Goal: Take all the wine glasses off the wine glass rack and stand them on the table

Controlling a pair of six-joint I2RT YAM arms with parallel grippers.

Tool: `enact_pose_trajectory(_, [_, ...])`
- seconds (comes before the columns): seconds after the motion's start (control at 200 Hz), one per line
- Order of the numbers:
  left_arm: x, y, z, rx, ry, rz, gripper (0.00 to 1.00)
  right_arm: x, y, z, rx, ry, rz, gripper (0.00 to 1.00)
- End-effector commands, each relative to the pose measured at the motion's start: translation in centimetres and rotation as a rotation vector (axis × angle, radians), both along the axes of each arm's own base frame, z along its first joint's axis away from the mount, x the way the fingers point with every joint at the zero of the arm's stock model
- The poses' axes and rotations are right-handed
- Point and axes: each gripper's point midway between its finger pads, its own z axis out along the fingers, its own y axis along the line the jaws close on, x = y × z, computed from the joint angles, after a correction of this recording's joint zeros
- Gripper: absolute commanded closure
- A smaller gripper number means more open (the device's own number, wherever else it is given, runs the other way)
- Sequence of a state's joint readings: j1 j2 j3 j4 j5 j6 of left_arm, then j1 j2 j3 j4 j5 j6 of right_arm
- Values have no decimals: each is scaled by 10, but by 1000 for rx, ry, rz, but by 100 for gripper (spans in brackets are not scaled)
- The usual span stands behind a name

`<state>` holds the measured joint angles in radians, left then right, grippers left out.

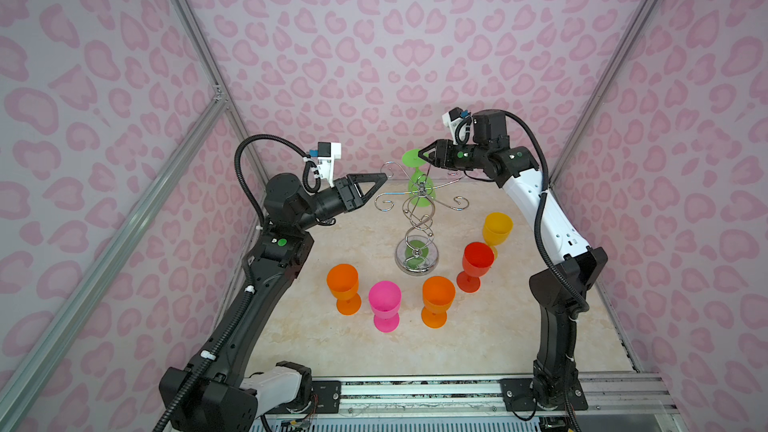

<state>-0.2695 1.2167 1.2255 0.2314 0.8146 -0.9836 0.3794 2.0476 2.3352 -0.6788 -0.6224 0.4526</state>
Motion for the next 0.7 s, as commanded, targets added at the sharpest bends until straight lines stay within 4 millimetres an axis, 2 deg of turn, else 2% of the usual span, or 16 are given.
enact_pose_trajectory(0.0, [-4, 1, 5, 3, -40, 1, 46, 1, 4, -6, 0, 17, 14, 52])
enact_pose_trajectory(0.26, [-5, 1, 5, 3, -41, 0, 46, 2, 8, -17, -30, 43, 11, 56])
enact_pose_trajectory(0.39, [-5, 1, 5, 5, -42, 1, 46, 3, 9, -23, -39, 56, 11, 62])
enact_pose_trajectory(0.695, [-5, 1, 3, 8, -40, 0, 46, 4, 8, -24, -44, 58, -3, 70])
